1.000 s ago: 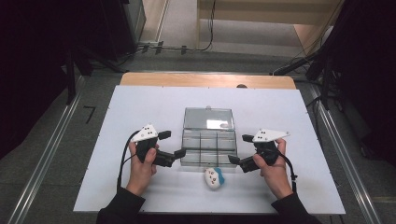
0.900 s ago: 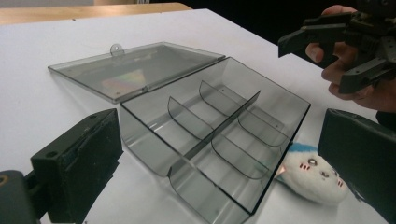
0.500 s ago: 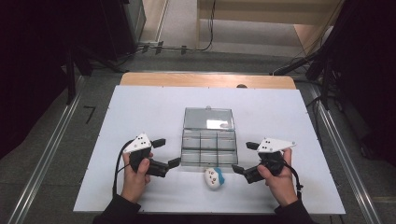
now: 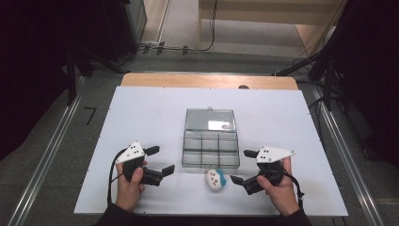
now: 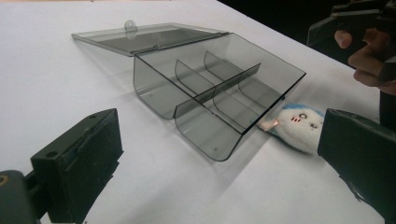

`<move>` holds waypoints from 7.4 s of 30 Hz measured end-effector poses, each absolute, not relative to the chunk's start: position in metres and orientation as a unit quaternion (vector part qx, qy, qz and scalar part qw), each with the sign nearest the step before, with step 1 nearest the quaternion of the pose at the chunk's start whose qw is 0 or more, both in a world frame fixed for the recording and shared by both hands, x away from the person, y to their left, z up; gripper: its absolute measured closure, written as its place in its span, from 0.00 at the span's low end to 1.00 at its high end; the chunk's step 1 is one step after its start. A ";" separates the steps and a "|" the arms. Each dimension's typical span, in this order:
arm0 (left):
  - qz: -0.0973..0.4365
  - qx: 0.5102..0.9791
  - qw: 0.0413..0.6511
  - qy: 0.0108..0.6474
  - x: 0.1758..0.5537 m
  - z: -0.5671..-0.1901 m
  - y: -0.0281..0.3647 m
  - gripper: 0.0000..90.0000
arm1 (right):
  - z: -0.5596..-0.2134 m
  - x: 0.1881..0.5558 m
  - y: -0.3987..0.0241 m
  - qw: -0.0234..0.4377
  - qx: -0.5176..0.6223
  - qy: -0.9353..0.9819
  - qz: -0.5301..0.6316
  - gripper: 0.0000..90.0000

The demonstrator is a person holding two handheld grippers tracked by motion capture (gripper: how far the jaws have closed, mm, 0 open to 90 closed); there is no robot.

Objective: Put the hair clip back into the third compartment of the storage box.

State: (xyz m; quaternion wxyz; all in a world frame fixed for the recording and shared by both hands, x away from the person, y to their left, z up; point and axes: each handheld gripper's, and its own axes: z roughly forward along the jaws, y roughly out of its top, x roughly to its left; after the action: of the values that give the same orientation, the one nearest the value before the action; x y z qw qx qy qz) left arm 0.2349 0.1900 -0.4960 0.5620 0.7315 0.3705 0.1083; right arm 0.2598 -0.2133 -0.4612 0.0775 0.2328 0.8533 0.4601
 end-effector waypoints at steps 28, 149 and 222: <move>0.124 0.735 0.539 0.391 0.224 -0.506 0.216 0.00 | -0.475 0.246 -0.182 0.040 0.192 0.878 0.436 0.22; 0.116 0.746 0.527 0.390 0.227 -0.510 0.212 0.00 | -0.479 0.242 -0.167 0.052 0.170 0.894 0.412 0.60; 0.117 0.745 0.528 0.391 0.226 -0.511 0.211 0.00 | -0.443 0.295 -0.171 0.060 0.196 0.867 0.453 0.60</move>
State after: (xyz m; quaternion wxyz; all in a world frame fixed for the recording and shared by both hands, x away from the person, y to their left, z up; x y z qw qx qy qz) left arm 0.2262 0.2109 -0.5109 0.5283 0.7445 0.3908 0.1174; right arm 0.2946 -0.1714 -0.4427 0.0600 0.1965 0.8675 0.4531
